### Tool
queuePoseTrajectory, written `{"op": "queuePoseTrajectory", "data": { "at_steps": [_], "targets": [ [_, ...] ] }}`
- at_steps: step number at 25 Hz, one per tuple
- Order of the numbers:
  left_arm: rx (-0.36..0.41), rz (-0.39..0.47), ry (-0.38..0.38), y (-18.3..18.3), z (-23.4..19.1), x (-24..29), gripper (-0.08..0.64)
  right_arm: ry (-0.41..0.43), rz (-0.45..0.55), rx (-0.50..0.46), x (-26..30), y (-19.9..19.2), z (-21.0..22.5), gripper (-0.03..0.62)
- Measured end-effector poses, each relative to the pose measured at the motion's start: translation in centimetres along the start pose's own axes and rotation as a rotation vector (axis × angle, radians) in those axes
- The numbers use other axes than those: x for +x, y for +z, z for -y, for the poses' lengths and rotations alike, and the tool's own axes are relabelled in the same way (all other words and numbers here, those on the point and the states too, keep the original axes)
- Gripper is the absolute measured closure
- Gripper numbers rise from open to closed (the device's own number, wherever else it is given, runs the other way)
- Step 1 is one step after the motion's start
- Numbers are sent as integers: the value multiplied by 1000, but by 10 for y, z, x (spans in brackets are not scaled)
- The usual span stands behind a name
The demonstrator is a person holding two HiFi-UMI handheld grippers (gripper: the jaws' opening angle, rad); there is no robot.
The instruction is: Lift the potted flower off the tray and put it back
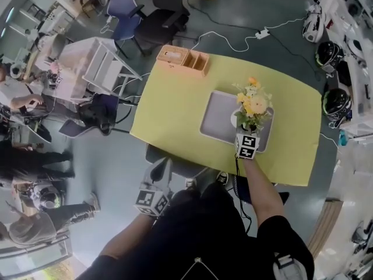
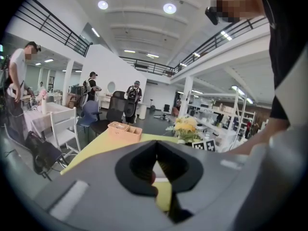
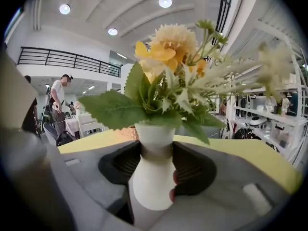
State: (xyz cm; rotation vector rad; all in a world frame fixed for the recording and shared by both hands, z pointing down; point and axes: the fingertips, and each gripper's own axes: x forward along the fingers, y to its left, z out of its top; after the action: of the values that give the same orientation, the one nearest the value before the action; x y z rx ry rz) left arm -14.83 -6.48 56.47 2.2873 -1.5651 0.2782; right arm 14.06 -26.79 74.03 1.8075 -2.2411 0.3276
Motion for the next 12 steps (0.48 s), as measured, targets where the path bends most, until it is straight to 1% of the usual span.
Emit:
{"op": "queuePoseTrajectory", "data": {
  "at_steps": [4,8,12],
  "targets": [
    [0,5,-9,0,1,-5,552,-5,12,-2,-9,4,2,385],
    [-12,14,-22,3,-2,-8,552,-15,21,-6,-25,20,0,385],
    [-6,35,-48,7,-5,-13,552,11,35,-1,-47,42,-8,385]
  ]
}}
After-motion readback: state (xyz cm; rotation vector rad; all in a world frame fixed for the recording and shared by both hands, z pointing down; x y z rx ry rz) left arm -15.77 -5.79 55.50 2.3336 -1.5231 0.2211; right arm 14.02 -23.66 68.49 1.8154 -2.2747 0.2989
